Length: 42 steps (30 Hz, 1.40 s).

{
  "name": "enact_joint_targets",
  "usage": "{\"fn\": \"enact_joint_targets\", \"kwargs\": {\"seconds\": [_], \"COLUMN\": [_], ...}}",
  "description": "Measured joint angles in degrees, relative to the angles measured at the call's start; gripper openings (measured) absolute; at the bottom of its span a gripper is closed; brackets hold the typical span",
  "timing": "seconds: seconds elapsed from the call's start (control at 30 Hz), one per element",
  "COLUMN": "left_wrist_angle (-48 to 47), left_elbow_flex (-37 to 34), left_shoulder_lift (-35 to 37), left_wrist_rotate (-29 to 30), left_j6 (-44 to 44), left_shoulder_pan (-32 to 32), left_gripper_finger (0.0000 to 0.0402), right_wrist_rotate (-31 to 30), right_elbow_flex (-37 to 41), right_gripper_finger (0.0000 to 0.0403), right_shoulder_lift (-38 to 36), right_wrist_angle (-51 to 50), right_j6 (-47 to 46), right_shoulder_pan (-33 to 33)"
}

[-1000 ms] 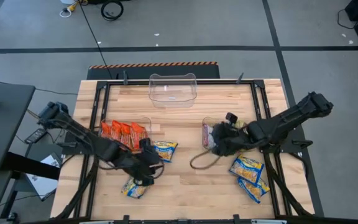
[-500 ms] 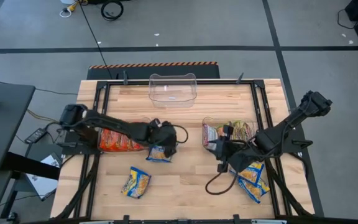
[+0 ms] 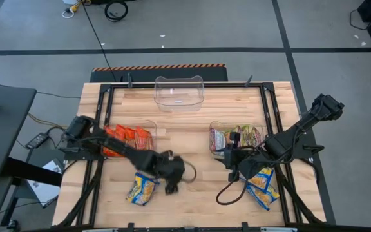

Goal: Sort Maruchan noodles
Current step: Put the blue noodle from the middle into the top transparent bin

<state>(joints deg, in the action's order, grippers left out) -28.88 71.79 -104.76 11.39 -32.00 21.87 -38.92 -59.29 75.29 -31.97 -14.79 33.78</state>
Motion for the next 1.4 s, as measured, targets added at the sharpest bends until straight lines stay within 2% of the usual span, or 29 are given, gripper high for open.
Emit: {"fn": "enact_joint_targets", "kwargs": {"seconds": [0.17, 0.27, 0.37, 0.5, 0.63, 0.8, 0.87, 0.93, 1.0, 1.13, 1.3, 1.4], "left_wrist_angle": [-2.9, -4.9, -5.8, -9.3, -17.1, -18.8, -19.2, -19.6, -20.3, -19.4, -18.9, -19.9], "left_elbow_flex": [5.8, 7.8, 8.7, 15.1, 21.1, 22.0, 22.0, 22.1, 22.1, 22.1, 22.1, 22.0], "left_shoulder_lift": [1.3, 1.5, 1.5, 1.2, 1.5, 1.4, 1.3, 1.1, 0.8, -1.4, -6.9, -10.7], "left_wrist_rotate": [1.1, 1.5, 0.9, 3.1, 3.5, 3.7, 0.9, -4.5, -8.4, -14.2, -31.6, -32.8], "left_j6": [6.7, 4.5, 2.0, 2.3, -3.1, -7.4, -7.6, -7.6, -5.5, 11.2, 28.2, 37.8], "left_shoulder_pan": [2.7, 0.2, -2.5, -1.7, -1.6, -1.0, -0.8, -2.1, -4.4, -8.6, -12.2, -13.4], "left_gripper_finger": [0.0169, 0.0169, 0.0169, 0.0165, 0.0161, 0.0160, 0.0160, 0.0160, 0.0164, 0.0186, 0.0221, 0.0226], "right_wrist_rotate": [-0.2, -1.0, -4.8, -5.3, 1.2, 16.5, 23.3, 29.6, 32.4, 29.0, 28.9, 28.9], "right_elbow_flex": [0.0, 0.0, 0.0, -1.8, -6.9, -7.0, -6.2, -5.9, -5.9, -5.9, -5.9, -5.9], "right_gripper_finger": [0.0137, 0.0137, 0.0137, 0.0146, 0.0163, 0.0184, 0.0193, 0.0203, 0.0217, 0.0242, 0.0248, 0.0245], "right_shoulder_lift": [-0.4, -0.5, -0.9, -3.1, -5.7, -8.9, -9.5, -9.3, -8.8, -6.5, -2.8, -0.3], "right_wrist_angle": [-2.2, -2.2, -2.2, -4.5, -8.1, -9.3, -10.9, -13.5, -16.2, -20.9, -20.6, -19.7], "right_j6": [3.4, 7.6, 10.9, 15.9, 16.8, 8.4, 2.4, -3.5, -6.6, -8.6, -15.0, -18.4], "right_shoulder_pan": [-0.5, -2.0, -4.4, -9.0, -13.7, -16.1, -15.5, -13.9, -11.2, -4.3, 1.4, 3.9]}}
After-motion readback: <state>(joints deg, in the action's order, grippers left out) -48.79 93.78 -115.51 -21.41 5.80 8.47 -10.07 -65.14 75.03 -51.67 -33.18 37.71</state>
